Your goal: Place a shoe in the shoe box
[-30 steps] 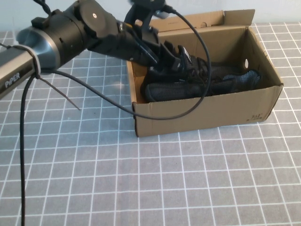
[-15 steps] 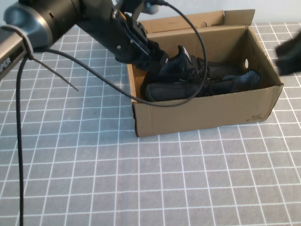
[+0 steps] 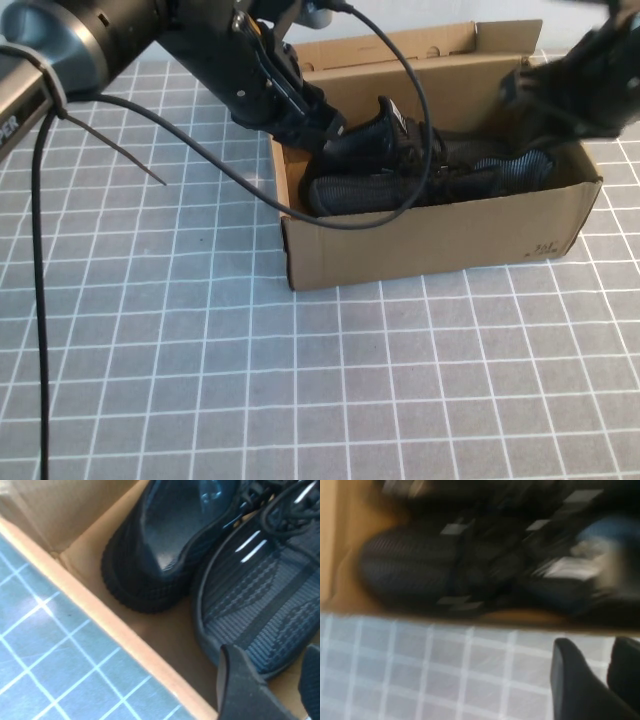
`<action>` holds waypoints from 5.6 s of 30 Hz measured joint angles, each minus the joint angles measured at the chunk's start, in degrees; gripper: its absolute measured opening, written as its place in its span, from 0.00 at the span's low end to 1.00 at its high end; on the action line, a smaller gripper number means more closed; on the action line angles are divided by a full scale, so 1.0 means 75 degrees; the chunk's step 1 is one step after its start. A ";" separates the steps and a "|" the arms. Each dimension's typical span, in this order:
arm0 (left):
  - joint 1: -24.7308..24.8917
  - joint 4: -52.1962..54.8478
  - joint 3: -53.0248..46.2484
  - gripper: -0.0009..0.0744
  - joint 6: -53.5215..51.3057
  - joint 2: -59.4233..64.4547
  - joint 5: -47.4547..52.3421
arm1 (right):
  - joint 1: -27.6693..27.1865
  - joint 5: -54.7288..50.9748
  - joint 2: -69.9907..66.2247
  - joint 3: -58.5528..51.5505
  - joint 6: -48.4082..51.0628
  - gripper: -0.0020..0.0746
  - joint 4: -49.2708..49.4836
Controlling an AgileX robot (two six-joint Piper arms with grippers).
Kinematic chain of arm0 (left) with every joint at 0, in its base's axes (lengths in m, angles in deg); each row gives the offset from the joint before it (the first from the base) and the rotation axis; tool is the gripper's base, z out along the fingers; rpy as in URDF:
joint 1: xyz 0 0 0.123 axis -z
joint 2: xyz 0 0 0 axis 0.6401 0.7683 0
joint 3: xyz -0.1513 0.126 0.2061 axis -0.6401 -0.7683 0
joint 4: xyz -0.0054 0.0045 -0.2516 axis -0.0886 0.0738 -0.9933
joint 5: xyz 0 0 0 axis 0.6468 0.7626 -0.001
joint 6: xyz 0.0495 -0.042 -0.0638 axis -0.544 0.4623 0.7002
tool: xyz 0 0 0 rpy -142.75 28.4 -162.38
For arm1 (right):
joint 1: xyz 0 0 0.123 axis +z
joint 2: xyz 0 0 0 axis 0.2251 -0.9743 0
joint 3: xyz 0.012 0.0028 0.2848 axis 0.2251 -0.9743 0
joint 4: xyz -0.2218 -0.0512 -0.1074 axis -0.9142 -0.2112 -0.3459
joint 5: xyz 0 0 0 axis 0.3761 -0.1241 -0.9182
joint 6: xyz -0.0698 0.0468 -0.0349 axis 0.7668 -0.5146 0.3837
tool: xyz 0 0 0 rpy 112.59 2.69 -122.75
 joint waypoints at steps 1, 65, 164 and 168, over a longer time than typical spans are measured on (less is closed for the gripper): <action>0.0000 0.0041 0.0000 0.32 0.0000 0.0000 0.0000 | -0.0038 -0.0127 -0.0179 0.0037 0.0268 0.24 0.0354; 0.0000 0.0360 0.0000 0.33 0.0000 0.0000 0.0016 | -0.0077 0.1099 -0.2282 0.0457 0.1979 0.04 0.1543; 0.0493 0.0657 -0.2019 0.01 -0.0042 -0.2837 -0.2854 | -0.0077 -0.1724 0.1222 0.2178 0.1982 0.01 0.0566; 0.0493 0.0667 -0.3814 0.01 -0.0042 -0.4343 -0.4332 | -0.0077 -0.1741 0.2442 0.1281 0.1652 0.01 0.0151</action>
